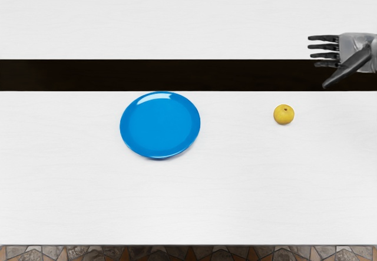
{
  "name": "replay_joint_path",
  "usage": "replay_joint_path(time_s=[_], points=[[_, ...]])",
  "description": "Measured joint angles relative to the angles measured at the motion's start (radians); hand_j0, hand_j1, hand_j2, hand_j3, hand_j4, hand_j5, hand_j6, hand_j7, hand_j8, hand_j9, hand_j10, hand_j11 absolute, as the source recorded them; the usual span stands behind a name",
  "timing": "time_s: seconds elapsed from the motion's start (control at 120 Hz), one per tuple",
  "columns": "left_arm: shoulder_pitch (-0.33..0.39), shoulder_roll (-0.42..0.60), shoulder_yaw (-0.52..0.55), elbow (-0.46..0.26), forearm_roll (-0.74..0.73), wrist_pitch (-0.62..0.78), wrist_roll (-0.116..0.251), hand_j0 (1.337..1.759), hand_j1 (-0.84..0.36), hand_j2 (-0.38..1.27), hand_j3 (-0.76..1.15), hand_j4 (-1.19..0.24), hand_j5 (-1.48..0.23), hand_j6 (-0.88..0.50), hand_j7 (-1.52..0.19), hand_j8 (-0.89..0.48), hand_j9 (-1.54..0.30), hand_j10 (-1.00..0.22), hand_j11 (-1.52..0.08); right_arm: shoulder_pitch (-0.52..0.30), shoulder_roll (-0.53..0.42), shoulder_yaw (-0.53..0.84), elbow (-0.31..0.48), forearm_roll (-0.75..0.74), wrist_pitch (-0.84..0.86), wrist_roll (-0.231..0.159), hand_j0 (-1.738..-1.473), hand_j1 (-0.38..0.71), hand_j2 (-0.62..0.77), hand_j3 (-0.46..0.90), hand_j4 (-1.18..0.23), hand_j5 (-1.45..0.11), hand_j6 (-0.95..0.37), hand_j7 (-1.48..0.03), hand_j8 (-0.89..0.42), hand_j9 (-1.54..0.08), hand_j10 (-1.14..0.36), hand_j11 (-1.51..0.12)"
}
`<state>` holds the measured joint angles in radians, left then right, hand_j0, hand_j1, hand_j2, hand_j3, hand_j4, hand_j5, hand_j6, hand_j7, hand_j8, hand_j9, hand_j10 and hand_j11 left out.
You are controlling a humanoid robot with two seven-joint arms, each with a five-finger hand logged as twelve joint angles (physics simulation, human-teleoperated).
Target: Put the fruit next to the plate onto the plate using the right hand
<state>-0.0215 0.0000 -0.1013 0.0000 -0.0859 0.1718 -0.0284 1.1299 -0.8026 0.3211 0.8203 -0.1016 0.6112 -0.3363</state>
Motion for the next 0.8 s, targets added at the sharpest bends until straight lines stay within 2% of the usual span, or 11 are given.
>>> replay_joint_path(time_s=[0.25, 0.342, 0.375, 0.442, 0.525, 0.6, 0.692, 0.8], points=[[0.000, 0.000, 0.000, 0.000, 0.000, 0.000, 0.000, 1.658, 0.35, 0.00, 0.00, 0.00, 0.00, 0.00, 0.00, 0.00, 0.00, 0.00, 0.00, 0.034, 0.025, 0.003, 0.000, -0.011, 0.000, -0.072, -1.658, -0.35, 0.00, 0.00, 0.00, 0.00, 0.00, 0.00, 0.00, 0.00, 0.00, 0.00], [0.000, 0.000, 0.000, 0.000, 0.000, 0.000, 0.000, 1.658, 0.35, 0.00, 0.00, 0.00, 0.00, 0.00, 0.00, 0.00, 0.00, 0.00, 0.00, 0.056, 0.029, 0.003, 0.012, -0.117, 0.000, -0.082, -1.658, -0.35, 0.00, 0.00, 0.00, 0.00, 0.00, 0.00, 0.00, 0.00, 0.00, 0.00], [0.000, 0.000, 0.000, 0.000, 0.000, 0.000, 0.000, 1.658, 0.35, 0.00, 0.00, 0.00, 0.00, 0.00, 0.00, 0.00, 0.00, 0.00, 0.00, 0.062, 0.028, 0.003, 0.045, -0.190, 0.000, -0.084, -1.658, -0.35, 0.00, 0.00, 0.00, 0.00, 0.00, 0.00, 0.00, 0.00, 0.00, 0.00], [0.000, 0.000, 0.000, 0.000, 0.000, 0.000, 0.000, 1.658, 0.35, 0.00, 0.00, 0.00, 0.00, 0.00, 0.00, 0.00, 0.00, 0.00, 0.00, 0.065, 0.019, 0.001, 0.166, -0.329, -0.016, -0.100, -1.658, -0.35, 0.00, 0.00, 0.00, 0.00, 0.00, 0.00, 0.00, 0.00, 0.00, 0.00], [0.000, 0.000, 0.000, 0.000, 0.000, 0.000, 0.000, 1.658, 0.35, 0.00, 0.00, 0.00, 0.00, 0.00, 0.00, 0.00, 0.00, 0.00, 0.00, 0.060, 0.006, -0.004, 0.335, -0.445, -0.155, -0.187, -1.658, -0.35, 0.00, 0.00, 0.00, 0.00, 0.00, 0.00, 0.00, 0.00, 0.00, 0.00], [0.000, 0.000, 0.000, 0.000, 0.000, 0.000, 0.000, 1.658, 0.35, 0.00, 0.00, 0.00, 0.00, 0.00, 0.00, 0.00, 0.00, 0.00, 0.00, 0.034, 0.005, -0.009, 0.457, -0.561, -0.313, -0.232, -1.658, -0.35, 0.00, 0.00, 0.00, 0.00, 0.00, 0.00, 0.00, 0.00, 0.00, 0.00], [0.000, 0.000, 0.000, 0.000, 0.000, 0.000, 0.000, 1.658, 0.35, 0.00, 0.00, 0.00, 0.00, 0.00, 0.00, 0.00, 0.00, 0.00, 0.00, -0.009, 0.009, -0.012, 0.546, -0.658, -0.446, -0.257, -1.658, -0.35, 0.00, 0.00, 0.00, 0.00, 0.00, 0.00, 0.00, 0.00, 0.00, 0.00], [0.000, 0.000, 0.000, 0.000, 0.000, 0.000, 0.000, 1.658, 0.35, 0.00, 0.00, 0.00, 0.00, 0.00, 0.00, 0.00, 0.00, 0.00, 0.00, -0.054, 0.024, -0.014, 0.604, -0.763, -0.564, -0.268, -1.658, -0.35, 0.00, 0.00, 0.00, 0.00, -0.01, 0.00, 0.00, 0.00, 0.00, 0.00]])
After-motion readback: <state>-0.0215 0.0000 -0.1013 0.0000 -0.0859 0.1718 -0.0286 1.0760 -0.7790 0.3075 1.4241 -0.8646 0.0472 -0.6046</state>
